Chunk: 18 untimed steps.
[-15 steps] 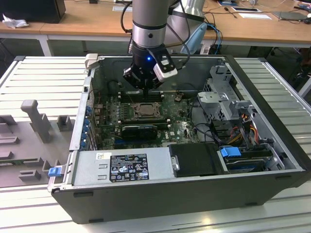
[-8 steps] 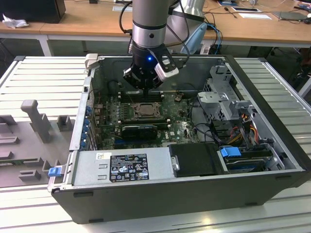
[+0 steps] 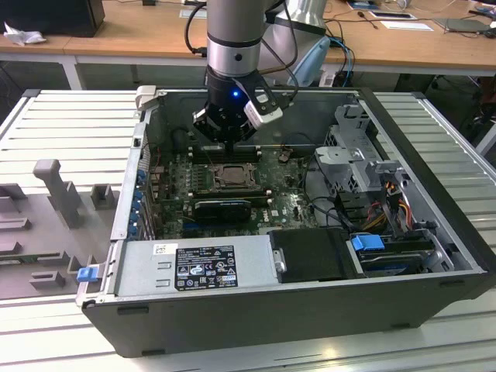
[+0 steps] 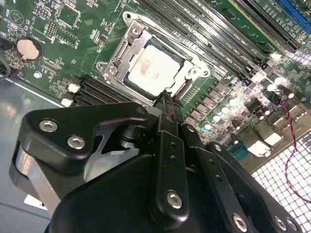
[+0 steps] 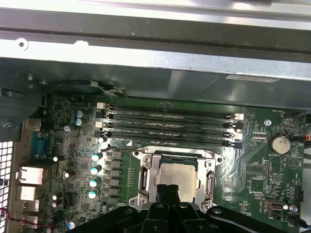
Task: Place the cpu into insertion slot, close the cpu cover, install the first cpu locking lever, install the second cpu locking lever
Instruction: 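Install the first cpu locking lever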
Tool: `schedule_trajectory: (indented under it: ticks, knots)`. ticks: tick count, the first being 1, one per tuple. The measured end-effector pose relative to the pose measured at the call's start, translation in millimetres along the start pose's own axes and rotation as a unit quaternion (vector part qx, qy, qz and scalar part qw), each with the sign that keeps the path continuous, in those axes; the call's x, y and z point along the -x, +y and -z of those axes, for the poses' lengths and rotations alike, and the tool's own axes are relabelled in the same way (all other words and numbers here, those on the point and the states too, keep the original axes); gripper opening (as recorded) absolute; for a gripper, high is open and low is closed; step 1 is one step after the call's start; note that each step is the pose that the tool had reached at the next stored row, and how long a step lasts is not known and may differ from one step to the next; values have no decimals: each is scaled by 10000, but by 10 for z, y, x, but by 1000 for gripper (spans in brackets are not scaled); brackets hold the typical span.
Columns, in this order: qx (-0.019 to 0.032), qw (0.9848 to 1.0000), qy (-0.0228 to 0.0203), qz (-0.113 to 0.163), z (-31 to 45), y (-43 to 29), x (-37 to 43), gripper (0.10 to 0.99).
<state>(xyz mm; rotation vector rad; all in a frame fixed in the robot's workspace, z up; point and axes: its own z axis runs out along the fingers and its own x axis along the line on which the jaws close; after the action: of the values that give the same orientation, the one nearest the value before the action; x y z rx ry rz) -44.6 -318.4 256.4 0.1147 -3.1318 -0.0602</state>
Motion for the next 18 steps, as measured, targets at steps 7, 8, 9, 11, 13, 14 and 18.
schedule_trajectory:
  ticks: [7, 8, 9, 11, 13, 14, 18]
  knots:
    - [0, 10000, 0, 5, 0, 1, -9, 106]
    - [1, 10000, 0, 5, 0, 1, -11, 106]
    - [0, 10000, 0, 6, 0, 1, -16, 106]
    - [0, 10000, 0, 8, 0, 3, -42, 106]
    - [0, 10000, -1, 8, -1, 7, -97, 106]
    - [1, 10000, -3, 9, -1, 10, -147, 106]
    - [2, 10000, -21, 9, -5, 26, -356, 106]
